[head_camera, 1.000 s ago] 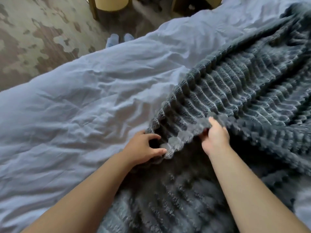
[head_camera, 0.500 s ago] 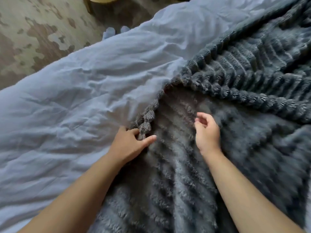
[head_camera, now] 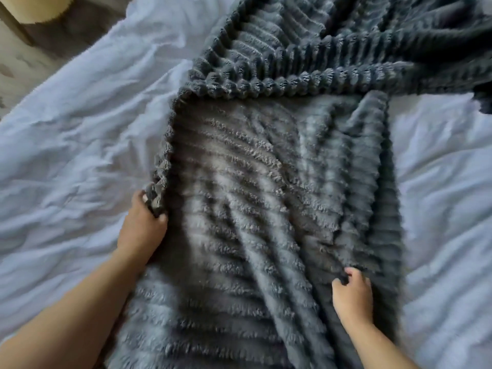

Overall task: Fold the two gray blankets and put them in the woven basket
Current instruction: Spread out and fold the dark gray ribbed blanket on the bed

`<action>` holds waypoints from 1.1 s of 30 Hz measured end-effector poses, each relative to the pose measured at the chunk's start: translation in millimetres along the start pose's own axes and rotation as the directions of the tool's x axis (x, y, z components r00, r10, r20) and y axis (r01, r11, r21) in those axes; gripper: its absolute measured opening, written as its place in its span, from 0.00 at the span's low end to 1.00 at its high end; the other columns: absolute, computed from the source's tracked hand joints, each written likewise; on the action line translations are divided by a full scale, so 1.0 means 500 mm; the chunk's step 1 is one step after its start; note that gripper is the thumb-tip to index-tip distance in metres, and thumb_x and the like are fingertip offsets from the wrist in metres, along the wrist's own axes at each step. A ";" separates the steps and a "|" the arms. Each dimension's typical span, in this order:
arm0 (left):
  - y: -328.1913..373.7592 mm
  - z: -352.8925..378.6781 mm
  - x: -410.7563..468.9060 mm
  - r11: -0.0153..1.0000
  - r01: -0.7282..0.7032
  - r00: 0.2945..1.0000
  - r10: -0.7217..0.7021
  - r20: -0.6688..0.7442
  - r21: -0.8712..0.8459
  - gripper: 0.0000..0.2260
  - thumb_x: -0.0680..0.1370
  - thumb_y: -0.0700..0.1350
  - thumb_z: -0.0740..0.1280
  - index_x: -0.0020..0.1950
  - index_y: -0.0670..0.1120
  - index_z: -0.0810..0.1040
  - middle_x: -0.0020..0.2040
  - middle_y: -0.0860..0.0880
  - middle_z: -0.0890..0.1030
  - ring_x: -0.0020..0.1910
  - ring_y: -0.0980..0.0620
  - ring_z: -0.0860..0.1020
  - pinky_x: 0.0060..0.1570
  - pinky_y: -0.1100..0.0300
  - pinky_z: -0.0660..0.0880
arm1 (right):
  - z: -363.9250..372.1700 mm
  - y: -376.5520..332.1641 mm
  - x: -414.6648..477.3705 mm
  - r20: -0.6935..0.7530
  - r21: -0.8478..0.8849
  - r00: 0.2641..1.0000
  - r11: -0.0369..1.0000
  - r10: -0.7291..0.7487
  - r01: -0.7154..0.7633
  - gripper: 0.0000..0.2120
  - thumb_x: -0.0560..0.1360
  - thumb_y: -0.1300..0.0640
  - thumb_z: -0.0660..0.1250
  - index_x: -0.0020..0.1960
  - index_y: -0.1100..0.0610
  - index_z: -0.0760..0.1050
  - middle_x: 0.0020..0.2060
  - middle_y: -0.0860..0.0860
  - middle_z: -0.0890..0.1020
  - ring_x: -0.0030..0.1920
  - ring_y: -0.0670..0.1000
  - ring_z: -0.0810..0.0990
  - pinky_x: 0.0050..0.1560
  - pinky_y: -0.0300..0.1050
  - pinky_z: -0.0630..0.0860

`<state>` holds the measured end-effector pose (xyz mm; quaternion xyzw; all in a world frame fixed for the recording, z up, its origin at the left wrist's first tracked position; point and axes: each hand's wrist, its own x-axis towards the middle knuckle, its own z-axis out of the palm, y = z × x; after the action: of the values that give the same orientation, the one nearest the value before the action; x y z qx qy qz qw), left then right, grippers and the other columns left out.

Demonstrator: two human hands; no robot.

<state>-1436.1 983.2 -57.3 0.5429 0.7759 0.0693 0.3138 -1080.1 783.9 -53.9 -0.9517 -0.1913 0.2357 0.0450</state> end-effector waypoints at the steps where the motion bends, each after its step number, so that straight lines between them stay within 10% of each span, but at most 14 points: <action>1: -0.026 -0.003 -0.017 0.999 0.021 0.997 -0.024 0.068 0.047 0.22 0.73 0.45 0.69 0.65 0.45 0.69 0.55 0.36 0.80 0.53 0.36 0.78 0.45 0.52 0.70 | -0.004 0.043 -0.019 -0.002 -0.003 0.998 0.998 0.070 -0.070 0.18 0.73 0.63 0.67 0.63 0.63 0.73 0.60 0.65 0.74 0.61 0.64 0.73 0.60 0.52 0.70; 10: -0.261 -0.047 -0.222 0.995 0.041 0.956 -0.064 0.287 0.086 0.12 0.71 0.51 0.74 0.48 0.45 0.78 0.42 0.41 0.83 0.43 0.42 0.81 0.44 0.52 0.76 | -0.015 0.382 -0.223 0.087 0.185 0.781 0.760 0.618 -0.623 0.31 0.70 0.52 0.75 0.63 0.72 0.72 0.63 0.67 0.76 0.62 0.65 0.75 0.62 0.55 0.71; 20: -0.392 -0.098 -0.423 0.975 0.206 0.894 -0.221 0.389 0.082 0.16 0.72 0.53 0.72 0.36 0.40 0.78 0.31 0.43 0.79 0.32 0.44 0.77 0.33 0.57 0.71 | -0.045 0.470 -0.404 0.484 0.396 0.819 0.758 0.307 -0.518 0.19 0.66 0.55 0.78 0.53 0.63 0.80 0.46 0.55 0.85 0.48 0.57 0.82 0.54 0.51 0.76; 23: -0.397 -0.108 -0.493 0.988 0.150 0.947 -0.135 0.291 -0.029 0.11 0.73 0.48 0.66 0.40 0.40 0.77 0.32 0.43 0.79 0.33 0.44 0.77 0.35 0.56 0.72 | -0.066 0.483 -0.451 0.507 0.439 0.840 0.781 0.194 -0.445 0.13 0.67 0.60 0.77 0.49 0.63 0.81 0.38 0.56 0.86 0.41 0.56 0.84 0.43 0.48 0.79; 28: -0.358 -0.170 -0.588 0.982 -0.052 0.995 0.068 0.079 -0.183 0.05 0.78 0.39 0.59 0.54 0.43 0.68 0.47 0.41 0.76 0.44 0.43 0.74 0.45 0.54 0.69 | -0.133 0.542 -0.524 0.512 0.503 0.843 0.739 0.164 -0.449 0.19 0.69 0.57 0.76 0.56 0.62 0.74 0.50 0.58 0.82 0.48 0.60 0.82 0.44 0.51 0.78; 33: -0.317 -0.275 -0.692 0.923 -0.256 0.929 0.317 0.193 -0.286 0.08 0.71 0.47 0.75 0.46 0.49 0.77 0.39 0.53 0.82 0.37 0.57 0.78 0.34 0.65 0.73 | -0.182 0.624 -0.578 0.413 0.588 0.903 0.721 0.122 -0.366 0.10 0.71 0.64 0.68 0.52 0.65 0.75 0.47 0.64 0.79 0.48 0.63 0.79 0.47 0.53 0.72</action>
<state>-1566.4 645.1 123.4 0.6105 0.6293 0.1493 0.4571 -1166.2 385.0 96.6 -0.8356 0.0276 0.4543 0.3077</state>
